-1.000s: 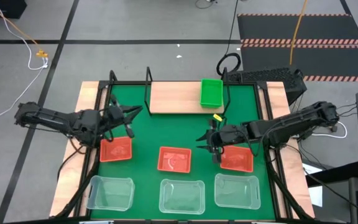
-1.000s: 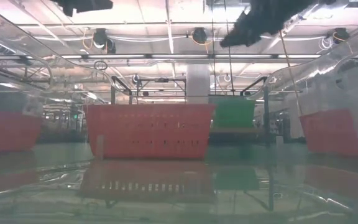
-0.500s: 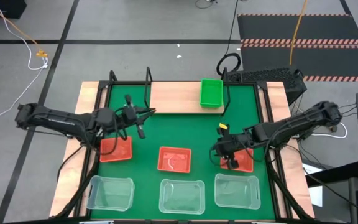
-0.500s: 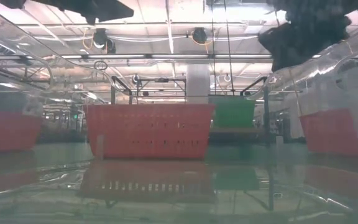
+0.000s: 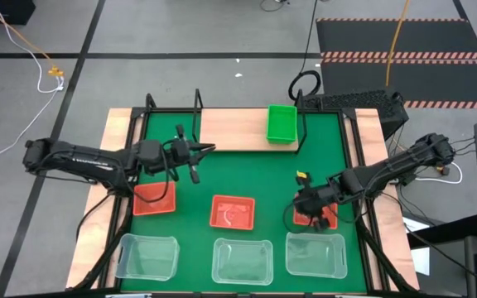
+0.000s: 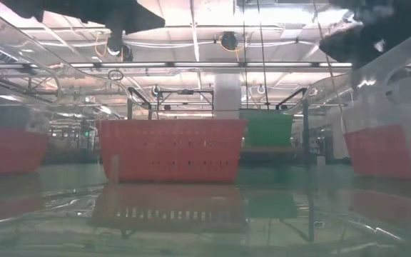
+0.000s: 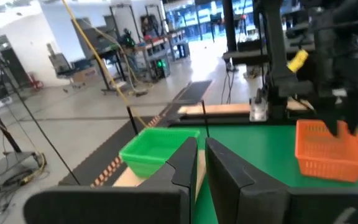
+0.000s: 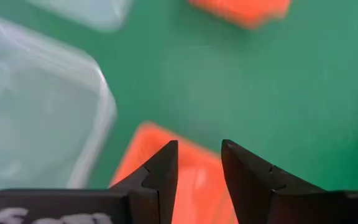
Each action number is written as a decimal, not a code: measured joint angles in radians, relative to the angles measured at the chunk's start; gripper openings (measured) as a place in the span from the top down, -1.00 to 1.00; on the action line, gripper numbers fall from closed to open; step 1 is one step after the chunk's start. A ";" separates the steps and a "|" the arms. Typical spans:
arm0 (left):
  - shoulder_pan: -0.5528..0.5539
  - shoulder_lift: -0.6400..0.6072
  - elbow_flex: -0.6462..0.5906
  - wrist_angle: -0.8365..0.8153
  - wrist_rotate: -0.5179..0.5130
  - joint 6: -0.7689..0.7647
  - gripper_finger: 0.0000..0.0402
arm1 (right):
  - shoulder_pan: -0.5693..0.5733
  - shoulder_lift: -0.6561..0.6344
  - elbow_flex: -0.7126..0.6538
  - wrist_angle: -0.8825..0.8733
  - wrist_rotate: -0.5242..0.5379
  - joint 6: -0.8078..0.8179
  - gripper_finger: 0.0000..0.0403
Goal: Stack baskets on shelf by color
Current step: Put the right orange bin on the shelf, then stack the right orange bin on the orange bin on the shelf
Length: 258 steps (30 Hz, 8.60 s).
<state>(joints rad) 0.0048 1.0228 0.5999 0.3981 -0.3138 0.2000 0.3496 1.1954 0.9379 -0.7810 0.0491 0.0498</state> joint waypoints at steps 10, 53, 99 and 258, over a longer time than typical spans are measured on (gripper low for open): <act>0.017 0.041 0.000 0.016 0.000 -0.009 0.81 | -0.054 0.002 -0.002 -0.276 0.086 0.203 0.42; 0.020 0.013 0.000 -0.104 -0.009 0.063 0.81 | -0.209 0.176 0.050 -0.025 -0.355 1.241 0.42; 0.031 -0.180 0.000 -0.149 -0.027 0.138 0.81 | -0.111 0.217 0.176 0.040 -0.322 1.069 0.99; 0.074 -0.178 0.000 -0.322 -0.142 -0.081 0.81 | -0.218 0.565 0.109 0.639 -0.156 -1.117 0.32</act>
<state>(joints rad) 0.0792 0.8448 0.5999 0.0759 -0.4555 0.1194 0.1318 1.7602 1.0470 -0.1418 -0.1070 -1.0675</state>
